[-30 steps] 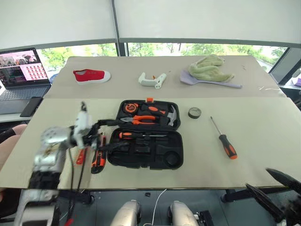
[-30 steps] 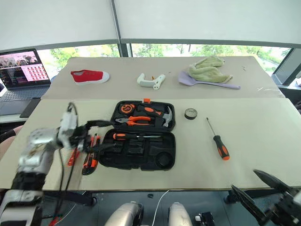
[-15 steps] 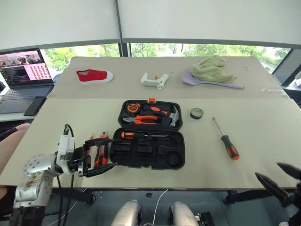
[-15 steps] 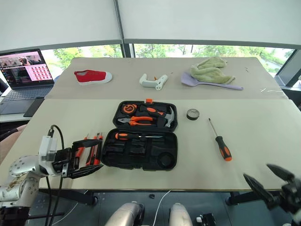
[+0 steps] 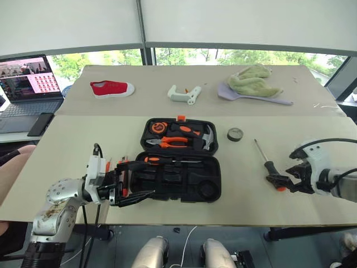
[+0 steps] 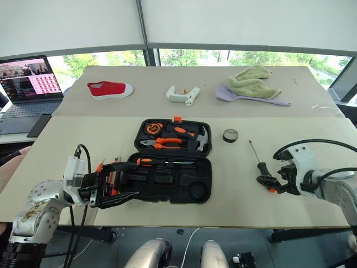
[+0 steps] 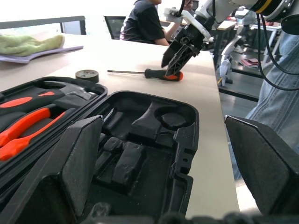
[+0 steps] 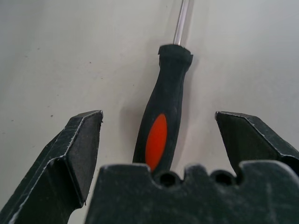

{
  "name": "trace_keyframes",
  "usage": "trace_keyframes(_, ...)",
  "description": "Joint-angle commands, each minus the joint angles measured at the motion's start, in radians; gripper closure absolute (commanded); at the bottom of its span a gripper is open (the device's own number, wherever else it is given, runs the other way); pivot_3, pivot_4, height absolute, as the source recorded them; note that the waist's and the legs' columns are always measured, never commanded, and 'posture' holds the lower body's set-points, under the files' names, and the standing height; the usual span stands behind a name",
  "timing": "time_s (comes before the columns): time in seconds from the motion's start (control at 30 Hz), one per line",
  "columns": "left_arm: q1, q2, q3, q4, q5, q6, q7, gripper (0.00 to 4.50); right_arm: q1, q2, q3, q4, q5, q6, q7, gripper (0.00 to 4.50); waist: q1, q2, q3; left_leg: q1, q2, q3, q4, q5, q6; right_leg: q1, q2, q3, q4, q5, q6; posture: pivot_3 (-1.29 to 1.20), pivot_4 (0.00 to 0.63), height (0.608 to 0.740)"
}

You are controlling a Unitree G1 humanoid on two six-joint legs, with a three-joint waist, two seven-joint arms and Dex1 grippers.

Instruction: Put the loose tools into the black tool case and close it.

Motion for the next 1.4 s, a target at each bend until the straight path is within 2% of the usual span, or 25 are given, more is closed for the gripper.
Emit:
trace_keyframes(0.03, -0.004, 0.006, 0.019, -0.024, -0.012, -0.020, 0.003, 0.00, -0.040, -0.003, 0.021, 0.004, -0.038, 0.050, -0.003, 1.46, -0.001, 0.000, 0.000, 0.000, 0.000, 0.000, 0.000, 0.000, 0.000, 0.000, 0.000, 0.000, 0.000, 0.000, 0.000, 0.00, 0.150, 0.740)
trace_keyframes(0.2, -0.001, 0.006, 0.023, -0.025, -0.012, -0.029, 0.007, 0.00, -0.037, 0.004, 0.011, 0.002, -0.067, 0.069, -0.005, 3.19, -0.002, 0.000, 0.000, 0.001, 0.000, 0.000, 0.000, 0.000, 0.000, 0.000, 0.000, 0.001, 0.001, 0.000, 0.000, 0.00, 0.150, 0.740)
trace_keyframes(0.23, 0.001, 0.006, 0.023, -0.026, -0.012, -0.031, 0.007, 0.00, -0.031, 0.009, -0.001, 0.001, -0.075, 0.068, -0.011, 3.42, -0.003, 0.000, 0.000, 0.001, 0.000, 0.001, 0.000, 0.000, 0.000, 0.000, 0.000, 0.001, 0.001, 0.000, 0.000, 0.00, 0.150, 0.740)
trace_keyframes(0.43, -0.001, -0.013, 0.046, -0.034, -0.031, -0.026, 0.050, 0.00, 0.053, 0.026, -0.211, -0.043, -0.121, -0.012, -0.039, 3.50, 0.002, 0.000, 0.000, 0.000, 0.000, 0.001, 0.000, 0.000, 0.000, -0.001, 0.000, 0.001, 0.001, 0.000, 0.000, 0.00, 0.150, 0.740)
trace_keyframes(0.53, 0.017, -0.009, 0.073, -0.040, -0.036, -0.026, 0.071, 0.00, 0.104, 0.009, -0.290, -0.101, -0.138, -0.213, 0.086, 3.50, -0.001, 0.001, 0.000, 0.000, 0.000, 0.001, 0.000, 0.000, 0.000, -0.001, 0.000, 0.001, 0.001, 0.001, 0.001, 0.00, 0.150, 0.740)
trace_keyframes(0.6, 0.043, -0.002, 0.101, -0.033, -0.034, -0.033, 0.079, 0.00, 0.077, 0.005, -0.274, -0.128, -0.126, -0.402, 0.246, 3.50, -0.014, 0.001, 0.000, 0.001, 0.000, 0.002, 0.000, 0.000, 0.000, -0.001, 0.001, 0.002, 0.001, 0.001, 0.001, 0.00, 0.150, 0.740)
trace_keyframes(0.67, 0.071, 0.000, 0.128, -0.017, -0.026, -0.045, 0.085, 0.00, -0.001, -0.001, -0.182, -0.140, -0.117, -0.548, 0.406, 3.50, -0.031, 0.002, 0.001, 0.004, 0.002, 0.003, 0.000, -0.001, 0.000, 0.001, 0.002, 0.003, 0.001, 0.001, 0.001, 0.00, 0.150, 0.740)
trace_keyframes(0.73, 0.097, 0.001, 0.147, -0.001, -0.014, -0.060, 0.090, 0.00, -0.130, 0.014, -0.030, -0.128, -0.143, -0.602, 0.509, 3.50, -0.046, 0.003, 0.002, 0.005, 0.004, 0.005, 0.000, -0.001, 0.000, 0.001, 0.004, 0.004, 0.001, 0.001, 0.000, 0.00, 0.150, 0.740)
trace_keyframes(0.8, 0.130, 0.008, 0.168, 0.009, -0.008, -0.071, 0.089, 0.00, -0.286, 0.045, 0.149, -0.092, -0.212, -0.578, 0.563, 3.50, -0.057, 0.003, 0.003, 0.006, 0.005, 0.005, 0.000, -0.001, 0.000, 0.002, 0.005, 0.004, 0.001, 0.002, -0.001, 0.00, 0.150, 0.740)
trace_keyframes(0.93, 0.180, 0.018, 0.208, 0.010, -0.003, -0.087, 0.093, 0.00, -0.545, 0.133, 0.444, -0.002, -0.356, -0.523, 0.662, 3.50, -0.046, 0.000, 0.006, 0.005, 0.009, 0.005, 0.000, -0.002, -0.002, 0.000, 0.006, 0.001, 0.000, 0.003, -0.004, 0.00, 0.150, 0.740)
trace_keyframes(1.03, 0.215, 0.016, 0.236, -0.005, -0.004, -0.094, 0.106, 0.00, -0.654, 0.181, 0.612, 0.056, -0.482, -0.557, 0.735, 3.50, -0.034, 0.000, 0.006, -0.001, 0.009, 0.006, 0.000, -0.002, -0.002, -0.008, 0.004, 0.001, 0.001, 0.004, -0.004, 0.00, 0.150, 0.740)
trace_keyframes(1.2, 0.261, 0.005, 0.247, -0.039, -0.007, -0.100, 0.129, 0.00, -0.720, 0.252, 0.729, 0.117, -0.600, -0.555, 0.752, 3.50, -0.019, 0.000, 0.006, -0.007, 0.009, 0.007, 0.001, -0.002, -0.003, -0.016, 0.003, 0.000, 0.001, 0.005, -0.004, 0.00, 0.150, 0.740)
trace_keyframes(1.4, 0.293, -0.006, 0.239, -0.071, -0.003, -0.099, 0.155, 0.00, -0.721, 0.320, 0.742, 0.113, -0.642, -0.475, 0.750, 3.50, -0.025, 0.000, 0.006, -0.005, 0.011, 0.007, 0.001, -0.004, -0.005, -0.015, 0.004, 0.000, 0.001, 0.007, -0.006, 0.00, 0.150, 0.740)
